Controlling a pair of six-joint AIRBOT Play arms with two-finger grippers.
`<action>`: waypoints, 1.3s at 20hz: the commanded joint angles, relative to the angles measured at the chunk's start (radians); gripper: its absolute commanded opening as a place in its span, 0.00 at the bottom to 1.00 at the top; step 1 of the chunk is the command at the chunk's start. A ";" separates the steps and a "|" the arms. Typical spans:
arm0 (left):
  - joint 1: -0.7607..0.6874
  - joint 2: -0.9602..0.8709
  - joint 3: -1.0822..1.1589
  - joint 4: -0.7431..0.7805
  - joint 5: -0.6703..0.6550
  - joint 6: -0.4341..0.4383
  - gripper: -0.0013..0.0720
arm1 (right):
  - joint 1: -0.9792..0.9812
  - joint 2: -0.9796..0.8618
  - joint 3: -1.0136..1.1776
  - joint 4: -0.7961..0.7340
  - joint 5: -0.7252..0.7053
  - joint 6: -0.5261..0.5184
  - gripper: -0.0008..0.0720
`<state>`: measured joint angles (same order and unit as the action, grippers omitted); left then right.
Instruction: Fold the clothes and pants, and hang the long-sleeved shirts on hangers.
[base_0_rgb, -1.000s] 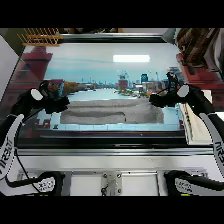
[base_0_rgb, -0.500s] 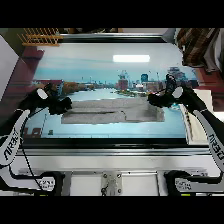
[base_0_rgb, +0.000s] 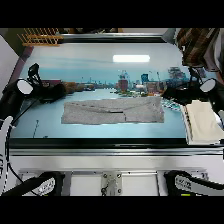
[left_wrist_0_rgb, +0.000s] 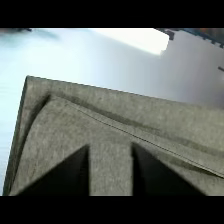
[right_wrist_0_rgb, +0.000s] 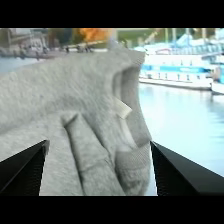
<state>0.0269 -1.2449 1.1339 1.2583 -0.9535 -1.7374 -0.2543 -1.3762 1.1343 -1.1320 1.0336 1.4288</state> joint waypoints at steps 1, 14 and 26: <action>-0.071 0.050 0.002 0.000 -0.011 0.008 0.03 | -0.168 -0.077 -0.049 0.146 0.112 -0.183 1.00; -0.218 0.047 0.003 -0.001 0.006 0.008 0.03 | -0.098 -0.355 -0.074 0.587 0.172 -0.465 1.00; -0.256 0.014 0.003 -0.002 -0.002 0.008 0.03 | -0.039 -0.343 -0.073 0.525 0.172 -0.457 0.11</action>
<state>-0.2070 -1.2098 1.1362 1.2568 -0.9554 -1.7294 -0.2970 -1.7283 1.0599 -0.5816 1.2003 0.9680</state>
